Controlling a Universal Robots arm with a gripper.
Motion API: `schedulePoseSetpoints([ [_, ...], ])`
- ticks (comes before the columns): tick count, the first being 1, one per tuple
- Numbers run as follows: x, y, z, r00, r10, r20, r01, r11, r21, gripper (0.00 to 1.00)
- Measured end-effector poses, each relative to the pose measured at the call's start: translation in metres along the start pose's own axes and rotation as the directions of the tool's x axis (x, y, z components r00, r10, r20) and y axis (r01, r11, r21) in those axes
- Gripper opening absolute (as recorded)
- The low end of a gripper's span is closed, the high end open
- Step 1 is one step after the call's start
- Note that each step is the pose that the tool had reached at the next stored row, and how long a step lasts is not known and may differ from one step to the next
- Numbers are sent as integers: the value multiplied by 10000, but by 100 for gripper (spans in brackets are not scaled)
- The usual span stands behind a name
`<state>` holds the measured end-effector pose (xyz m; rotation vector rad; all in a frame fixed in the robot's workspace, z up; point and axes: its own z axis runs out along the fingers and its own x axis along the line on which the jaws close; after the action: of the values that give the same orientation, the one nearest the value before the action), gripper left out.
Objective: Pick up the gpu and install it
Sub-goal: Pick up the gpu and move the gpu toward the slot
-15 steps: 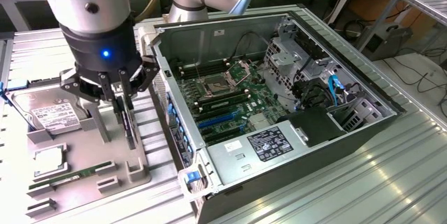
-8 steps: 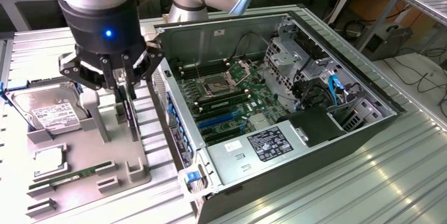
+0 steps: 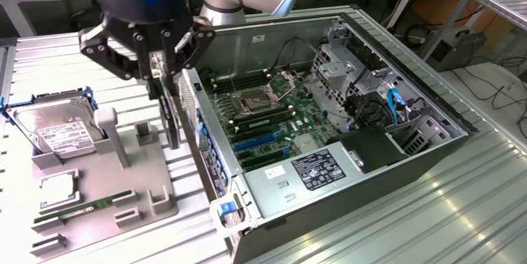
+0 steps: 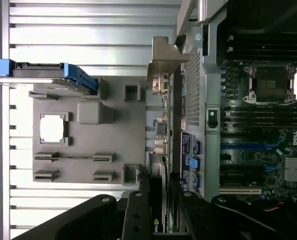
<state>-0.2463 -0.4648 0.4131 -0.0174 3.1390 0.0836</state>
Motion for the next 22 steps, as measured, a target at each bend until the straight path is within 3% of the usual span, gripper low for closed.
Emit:
schedulePoseSetpoints([
  [6,-246,-62,-289,9999,5,-107,-5,10000,-2,26],
  [9,-407,-72,-410,9998,10,-195,-11,10000,-3,26],
  [12,-575,-73,-428,9997,12,-236,-12,10000,-3,26],
  [22,-1074,-77,-393,9996,7,-273,-7,10000,0,26],
])
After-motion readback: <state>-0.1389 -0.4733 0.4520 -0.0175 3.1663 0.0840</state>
